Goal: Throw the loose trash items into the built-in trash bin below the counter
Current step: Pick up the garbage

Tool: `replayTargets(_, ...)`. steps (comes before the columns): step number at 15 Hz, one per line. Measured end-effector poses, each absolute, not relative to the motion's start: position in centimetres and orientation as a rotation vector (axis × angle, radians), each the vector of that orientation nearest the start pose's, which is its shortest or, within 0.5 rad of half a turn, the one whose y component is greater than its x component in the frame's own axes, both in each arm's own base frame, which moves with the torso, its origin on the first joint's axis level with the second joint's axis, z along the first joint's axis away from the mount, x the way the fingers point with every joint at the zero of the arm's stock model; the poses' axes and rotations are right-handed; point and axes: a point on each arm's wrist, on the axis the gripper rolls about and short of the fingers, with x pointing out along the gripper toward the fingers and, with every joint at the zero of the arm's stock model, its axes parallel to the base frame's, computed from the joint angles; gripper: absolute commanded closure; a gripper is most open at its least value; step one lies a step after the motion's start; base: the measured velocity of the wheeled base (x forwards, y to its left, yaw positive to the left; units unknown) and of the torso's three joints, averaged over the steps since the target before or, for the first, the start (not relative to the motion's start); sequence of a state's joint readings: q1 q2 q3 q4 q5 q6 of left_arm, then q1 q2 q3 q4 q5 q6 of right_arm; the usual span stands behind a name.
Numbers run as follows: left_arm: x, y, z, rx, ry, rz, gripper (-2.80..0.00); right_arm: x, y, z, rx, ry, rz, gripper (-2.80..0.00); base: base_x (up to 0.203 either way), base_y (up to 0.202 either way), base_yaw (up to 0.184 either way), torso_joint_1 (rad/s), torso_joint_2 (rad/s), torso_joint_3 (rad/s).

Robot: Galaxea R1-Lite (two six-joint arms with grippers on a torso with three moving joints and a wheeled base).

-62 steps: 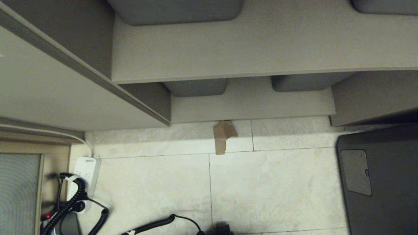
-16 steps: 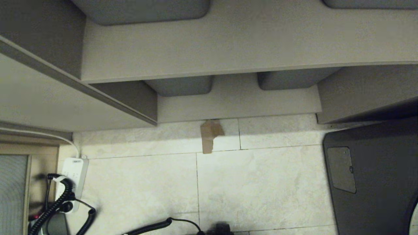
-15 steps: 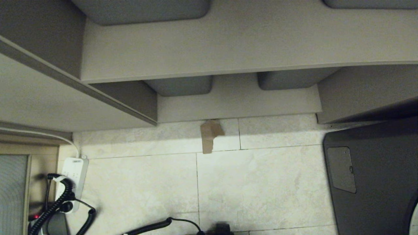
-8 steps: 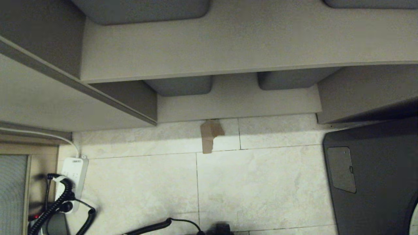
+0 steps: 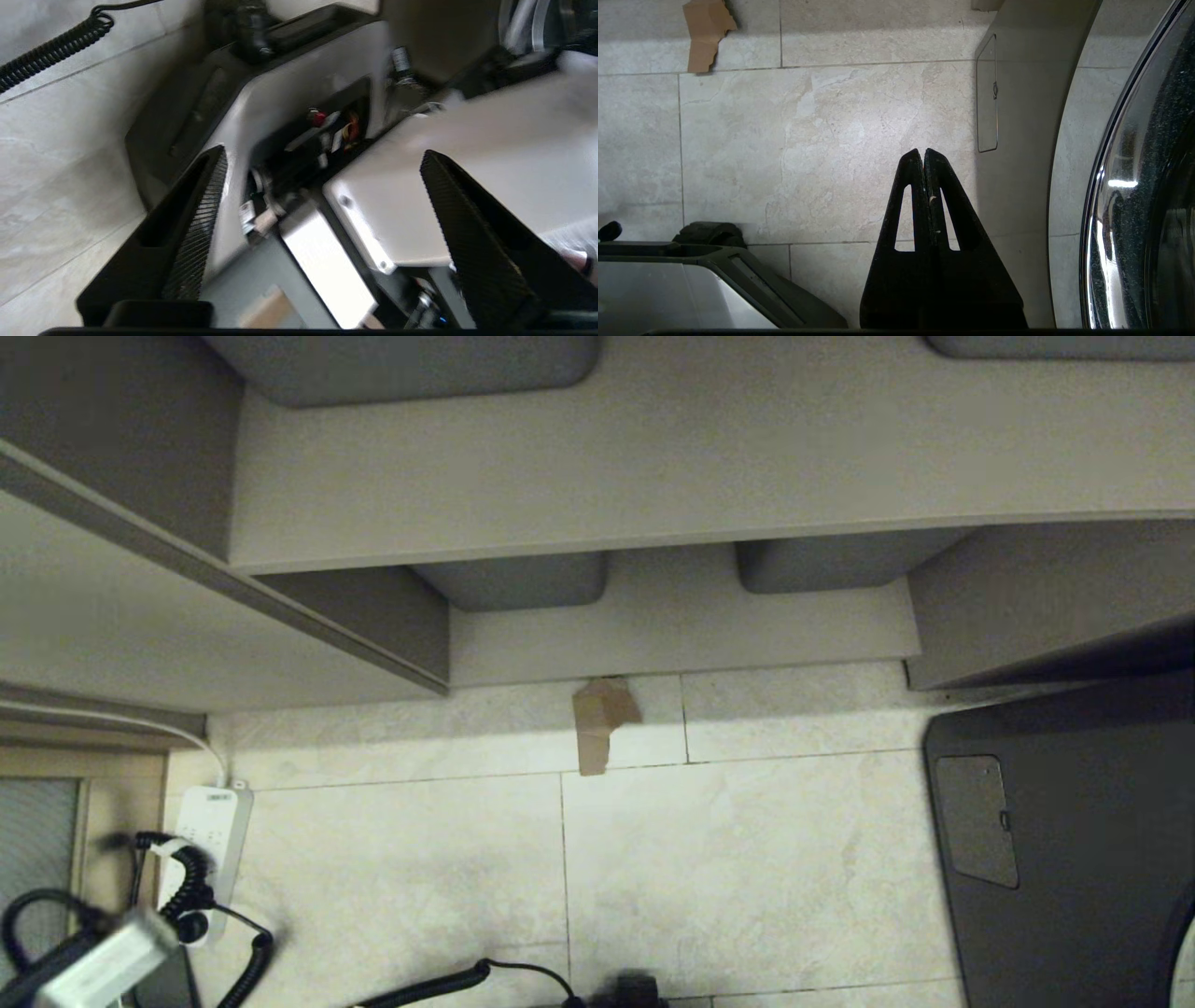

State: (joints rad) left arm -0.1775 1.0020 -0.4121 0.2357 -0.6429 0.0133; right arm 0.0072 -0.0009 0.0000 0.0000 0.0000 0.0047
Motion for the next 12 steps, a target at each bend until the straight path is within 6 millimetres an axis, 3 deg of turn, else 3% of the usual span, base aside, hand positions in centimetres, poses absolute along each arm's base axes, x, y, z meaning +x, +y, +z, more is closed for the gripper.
replayTargets(4, 17.1, -6.0, 12.5, -0.086, 0.869, -0.808, -2.8, -2.3, 0.0, 7.5, 0.005, -0.001, 0.007, 0.0, 0.0, 0.0, 0.0, 0.0, 0.0, 0.0)
replayTargets(8, 22.9, -11.6, 9.8, 0.057, 0.867, -0.804, -2.8, -2.3, 0.0, 7.5, 0.005, -0.001, 0.007, 0.0, 0.0, 0.0, 0.0, 0.0, 0.0, 0.0)
replayTargets(12, 28.5, -18.5, 7.2, 0.131, 0.724, -0.761, -2.8, -2.3, 0.0, 7.5, 0.005, -0.001, 0.007, 0.0, 0.0, 0.0, 0.0, 0.0, 0.0, 0.0)
